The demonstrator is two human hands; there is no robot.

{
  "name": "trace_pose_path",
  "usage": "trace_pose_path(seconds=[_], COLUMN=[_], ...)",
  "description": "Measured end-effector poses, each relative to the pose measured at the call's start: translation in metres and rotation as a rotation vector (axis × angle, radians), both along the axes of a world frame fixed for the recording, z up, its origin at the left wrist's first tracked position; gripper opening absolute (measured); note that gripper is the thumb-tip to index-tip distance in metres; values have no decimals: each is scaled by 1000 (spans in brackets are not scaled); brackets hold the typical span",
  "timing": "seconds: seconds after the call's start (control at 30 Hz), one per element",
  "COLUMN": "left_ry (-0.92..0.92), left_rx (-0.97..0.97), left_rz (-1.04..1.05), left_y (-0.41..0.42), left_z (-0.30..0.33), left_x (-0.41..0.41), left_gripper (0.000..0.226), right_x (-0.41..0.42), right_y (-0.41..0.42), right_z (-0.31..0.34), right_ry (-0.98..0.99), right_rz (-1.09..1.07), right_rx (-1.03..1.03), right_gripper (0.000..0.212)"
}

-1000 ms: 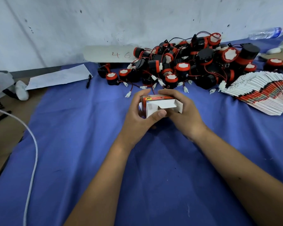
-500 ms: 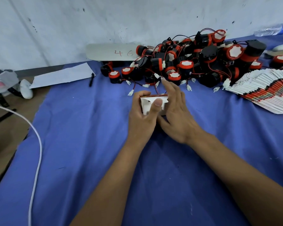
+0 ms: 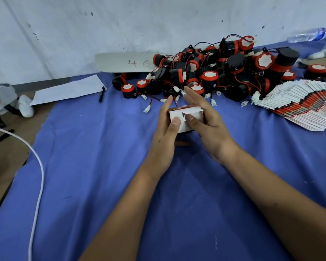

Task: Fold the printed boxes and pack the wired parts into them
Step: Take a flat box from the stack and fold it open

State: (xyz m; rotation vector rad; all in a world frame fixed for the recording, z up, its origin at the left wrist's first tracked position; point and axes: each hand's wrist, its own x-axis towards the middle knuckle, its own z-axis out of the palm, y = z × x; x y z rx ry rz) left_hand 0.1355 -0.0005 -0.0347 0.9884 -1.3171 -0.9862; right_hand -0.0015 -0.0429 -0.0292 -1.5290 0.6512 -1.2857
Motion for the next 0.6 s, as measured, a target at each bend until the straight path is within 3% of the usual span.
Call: trace_pose_path(seconds=[0.17, 0.43, 0.6], left_ry=[-106, -91, -48], left_rx=[-61, -93, -58], left_rz=[111, 74, 77], left_y=[-2, -1, -3], left_z=[-5, 0, -2], left_x=[0, 4, 6], left_gripper=[52, 52, 50], right_x=[-2, 2, 5], right_y=[-3, 0, 2], right_z=[2, -1, -3], right_ry=[-129, -177, -150], right_rz=[31, -56, -64], right_rx=[87, 113, 47], right_gripper=[53, 31, 33])
